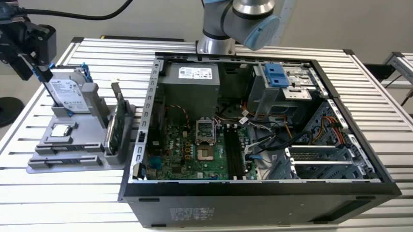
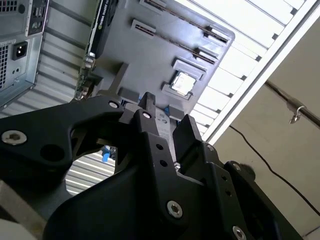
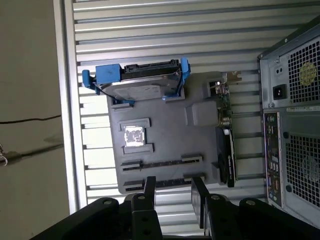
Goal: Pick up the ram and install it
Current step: 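Pick up the ram and move it above insertion slot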
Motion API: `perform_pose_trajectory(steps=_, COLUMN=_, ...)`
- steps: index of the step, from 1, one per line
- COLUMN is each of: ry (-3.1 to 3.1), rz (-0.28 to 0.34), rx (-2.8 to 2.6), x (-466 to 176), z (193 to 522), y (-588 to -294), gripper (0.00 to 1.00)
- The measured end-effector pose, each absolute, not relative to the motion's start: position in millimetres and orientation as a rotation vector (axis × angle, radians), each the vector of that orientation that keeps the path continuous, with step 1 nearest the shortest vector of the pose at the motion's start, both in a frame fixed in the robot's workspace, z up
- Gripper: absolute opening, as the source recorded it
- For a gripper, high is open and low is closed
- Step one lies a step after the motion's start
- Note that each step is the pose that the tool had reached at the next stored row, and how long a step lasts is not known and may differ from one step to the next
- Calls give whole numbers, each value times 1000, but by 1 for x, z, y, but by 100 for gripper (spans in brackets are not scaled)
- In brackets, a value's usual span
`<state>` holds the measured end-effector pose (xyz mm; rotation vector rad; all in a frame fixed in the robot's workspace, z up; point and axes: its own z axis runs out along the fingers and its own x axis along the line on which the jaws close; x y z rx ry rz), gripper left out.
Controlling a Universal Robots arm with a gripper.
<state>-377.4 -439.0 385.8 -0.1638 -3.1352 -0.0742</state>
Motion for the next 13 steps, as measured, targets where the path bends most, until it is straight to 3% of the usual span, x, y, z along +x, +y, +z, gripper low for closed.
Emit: perform_pose_trajectory(steps=13, ry=-3111, rz=-73, rx=-454, x=-377, z=385, y=-439, gripper=100)
